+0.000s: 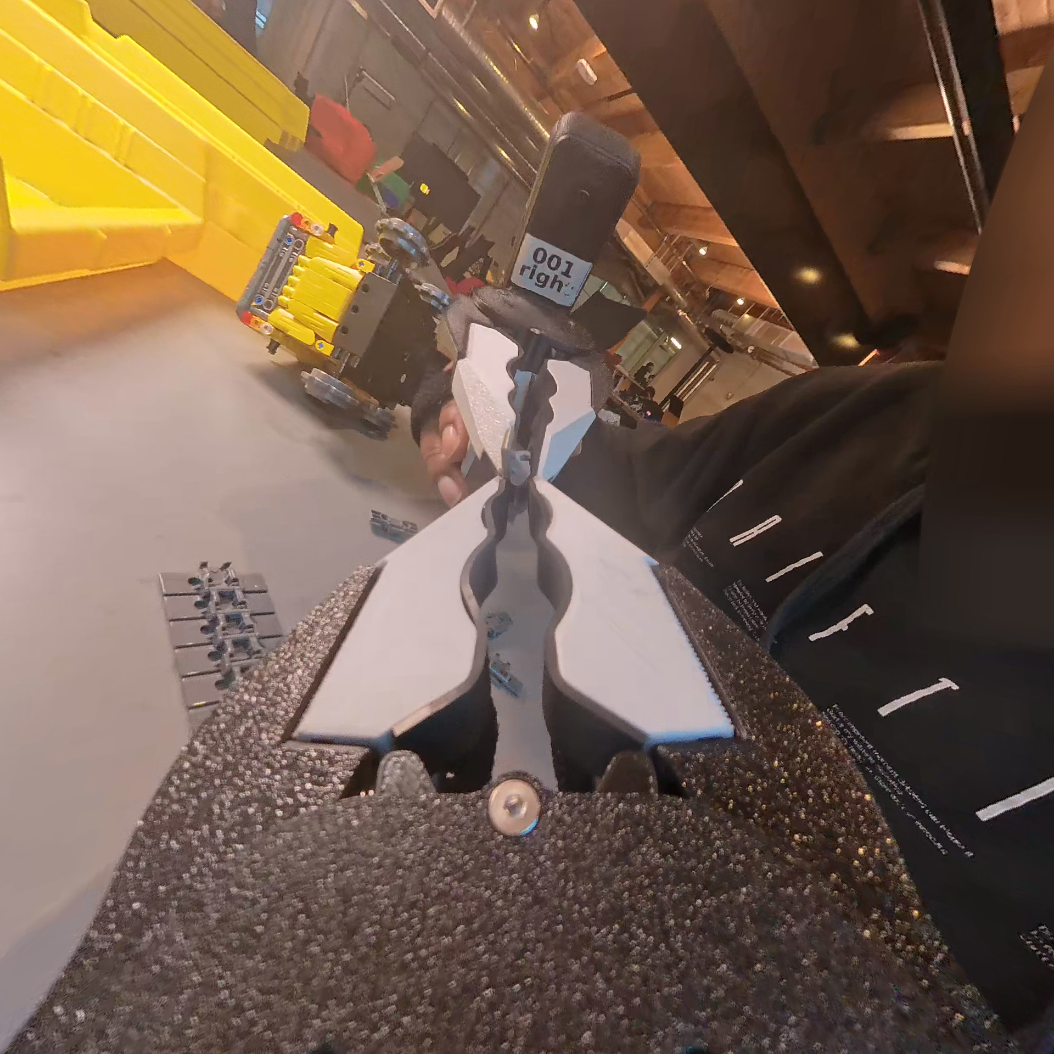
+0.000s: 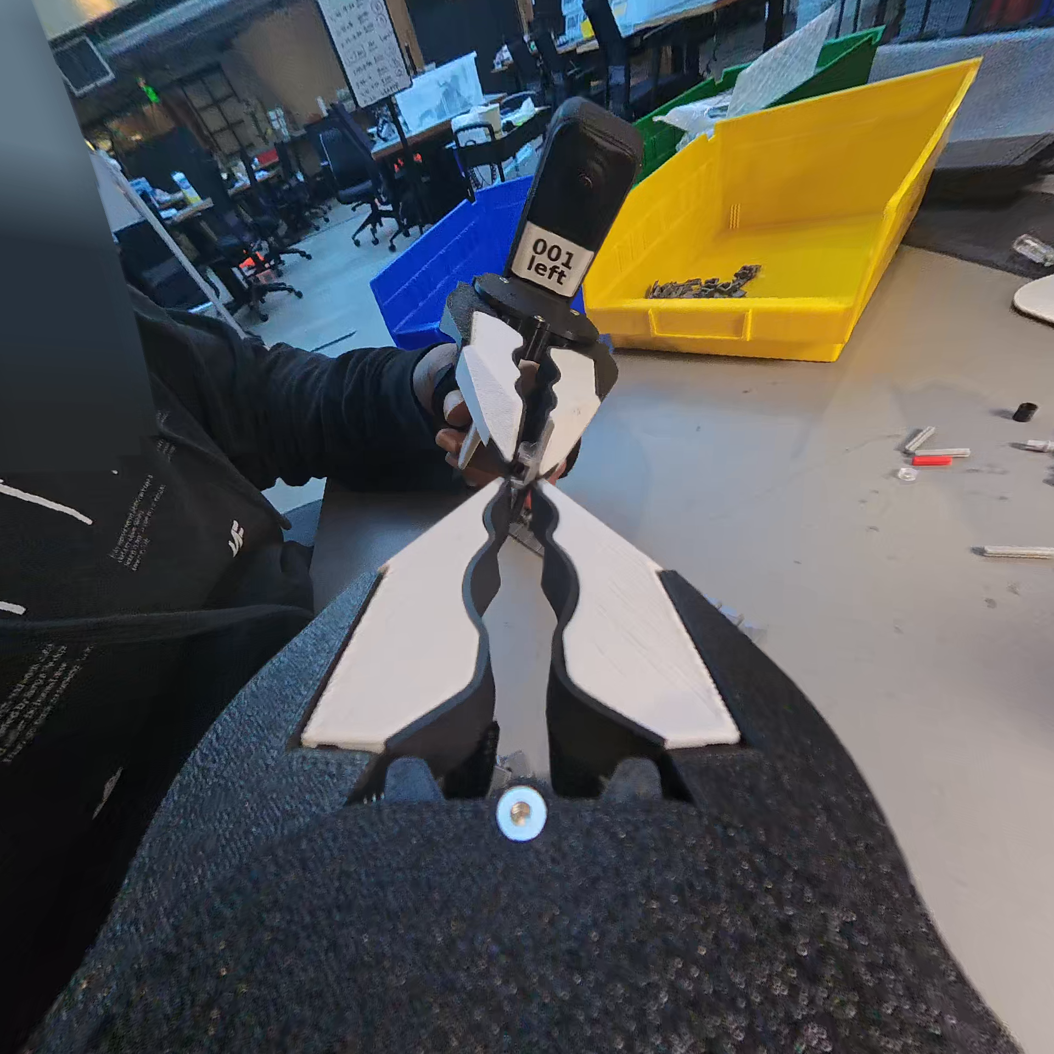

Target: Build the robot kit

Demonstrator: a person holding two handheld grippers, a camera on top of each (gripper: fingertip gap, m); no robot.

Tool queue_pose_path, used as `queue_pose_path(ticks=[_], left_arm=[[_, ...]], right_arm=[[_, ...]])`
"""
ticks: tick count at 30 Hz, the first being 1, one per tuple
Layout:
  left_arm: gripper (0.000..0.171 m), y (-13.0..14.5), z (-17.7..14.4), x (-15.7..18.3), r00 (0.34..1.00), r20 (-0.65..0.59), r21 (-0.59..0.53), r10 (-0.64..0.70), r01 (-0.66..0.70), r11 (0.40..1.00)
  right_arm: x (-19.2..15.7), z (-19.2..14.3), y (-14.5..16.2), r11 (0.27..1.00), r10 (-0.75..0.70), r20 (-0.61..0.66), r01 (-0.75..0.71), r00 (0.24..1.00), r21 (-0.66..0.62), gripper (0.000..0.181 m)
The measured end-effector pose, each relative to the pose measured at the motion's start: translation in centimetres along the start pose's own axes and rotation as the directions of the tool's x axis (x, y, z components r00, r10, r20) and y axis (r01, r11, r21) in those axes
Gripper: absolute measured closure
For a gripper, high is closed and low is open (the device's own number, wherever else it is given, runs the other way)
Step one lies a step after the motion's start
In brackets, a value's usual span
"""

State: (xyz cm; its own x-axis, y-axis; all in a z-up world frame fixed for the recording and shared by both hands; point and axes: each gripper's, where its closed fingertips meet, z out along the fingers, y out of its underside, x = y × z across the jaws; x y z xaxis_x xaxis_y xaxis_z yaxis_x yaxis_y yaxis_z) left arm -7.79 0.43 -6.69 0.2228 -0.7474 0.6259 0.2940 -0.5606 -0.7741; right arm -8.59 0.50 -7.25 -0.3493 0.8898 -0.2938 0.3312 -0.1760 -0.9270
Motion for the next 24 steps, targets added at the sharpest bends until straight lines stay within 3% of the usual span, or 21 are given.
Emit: queue_pose_path(ticks=[2, 4, 9, 13, 19, 21, 24], left_arm=[[0.166, -0.3, -0.4, -0.2, 1.0, 0.006, 0.009, -0.001, 0.001, 1.0], [0.158, -0.6, -1.2, -1.5, 0.994, 0.097, -0.006, 0.052, -0.052, 0.999], [0.155, 2.0, -2.7, -6.6, 0.879, 0.377, -0.31, 0.291, -0.176, 0.934], [0.15, 4.4, -1.7, -9.1, 0.832, 0.4, -0.492, 0.384, -0.159, 0.856], [0.144, 4.3, -0.8, -11.5, 0.767, 0.426, -0.59, 0.479, -0.166, 0.79], [0.141, 3.8, -0.7, -11.7, 0.78, 0.407, -0.578, 0.474, -0.182, 0.795], [0.145, 3.2, 0.1, -10.0, 0.9, 0.291, -0.484, 0.324, -0.154, 0.862]], right_arm=[[0.2, -0.1, 0.0, 0.996, 0.086, 0.028, -0.086, 0.996, -0.005, 0.175], [1.3, -0.4, 0.2, 0.987, 0.161, 0.01, -0.161, 0.987, -0.017, 0.175], [5.3, -1.0, 3.5, 0.946, 0.232, -0.177, -0.265, 0.956, -0.189, 0.175], [8.0, -1.3, 6.3, 0.877, 0.197, -0.301, -0.305, 0.933, -0.372, 0.175], [8.8, -0.6, 7.4, 0.784, 0.197, -0.314, -0.342, 0.928, -0.518, 0.175], [8.5, -0.5, 7.1, 0.777, 0.198, -0.297, -0.334, 0.934, -0.534, 0.175], [7.3, -0.1, 6.0, 0.791, 0.19, -0.243, -0.295, 0.951, -0.535, 0.175]])
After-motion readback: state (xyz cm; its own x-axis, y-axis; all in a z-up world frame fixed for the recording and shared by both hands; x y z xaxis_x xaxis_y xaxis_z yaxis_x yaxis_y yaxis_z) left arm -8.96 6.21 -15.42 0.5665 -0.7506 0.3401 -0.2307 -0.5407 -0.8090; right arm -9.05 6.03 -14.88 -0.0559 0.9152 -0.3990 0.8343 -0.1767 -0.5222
